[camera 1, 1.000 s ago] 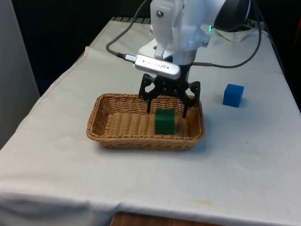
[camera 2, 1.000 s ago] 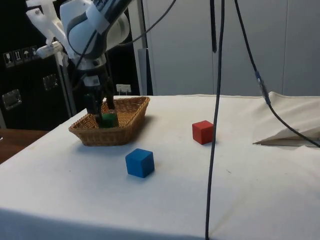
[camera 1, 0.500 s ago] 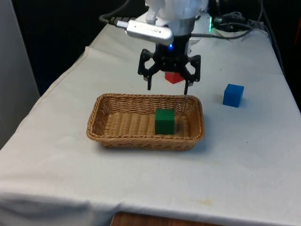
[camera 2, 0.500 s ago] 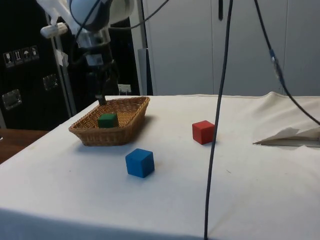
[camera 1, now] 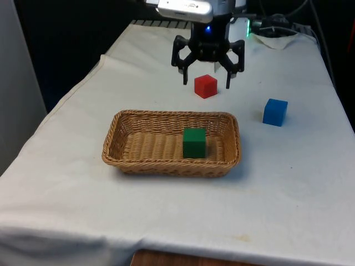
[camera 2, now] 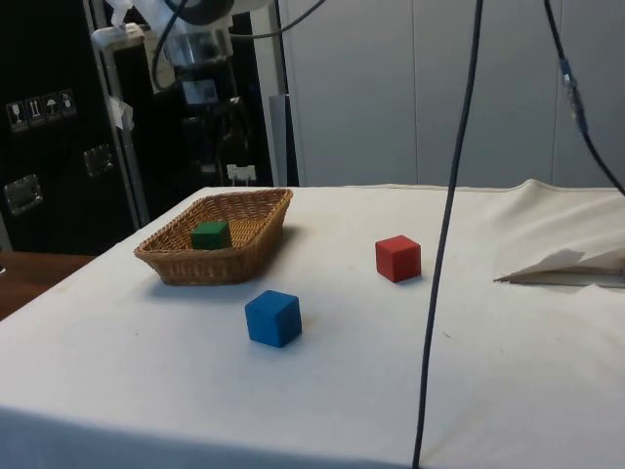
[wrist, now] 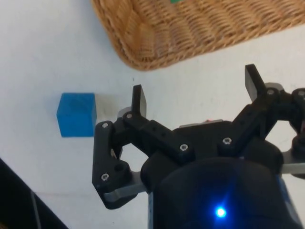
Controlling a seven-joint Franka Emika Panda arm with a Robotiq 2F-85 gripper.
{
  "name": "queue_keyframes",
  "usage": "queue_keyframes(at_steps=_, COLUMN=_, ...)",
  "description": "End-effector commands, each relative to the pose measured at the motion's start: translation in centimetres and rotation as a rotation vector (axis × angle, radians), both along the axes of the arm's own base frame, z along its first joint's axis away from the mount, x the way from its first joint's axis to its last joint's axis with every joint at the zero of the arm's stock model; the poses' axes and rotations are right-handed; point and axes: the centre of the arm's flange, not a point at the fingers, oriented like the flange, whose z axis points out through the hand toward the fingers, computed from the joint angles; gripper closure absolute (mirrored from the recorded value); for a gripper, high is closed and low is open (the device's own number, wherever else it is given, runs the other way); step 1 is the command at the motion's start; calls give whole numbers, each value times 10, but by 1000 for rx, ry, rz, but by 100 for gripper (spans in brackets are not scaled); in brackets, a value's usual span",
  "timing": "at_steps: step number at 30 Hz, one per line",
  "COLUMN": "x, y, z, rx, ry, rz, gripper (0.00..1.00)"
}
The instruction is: Pick up exactly two blocks and place them into the basket.
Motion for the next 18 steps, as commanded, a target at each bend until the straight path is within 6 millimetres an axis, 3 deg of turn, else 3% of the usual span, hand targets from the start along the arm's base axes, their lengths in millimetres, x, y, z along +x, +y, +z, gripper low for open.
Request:
queue_keyframes(at_steps=1, x=-5, y=2, z=2, rx=-6, ry=-6, rz=-5, gripper=0)
queue_keyframes(at_steps=18, x=-48, y=2, z=-11, rx=-7, ry=29, rz=-9, gripper=0)
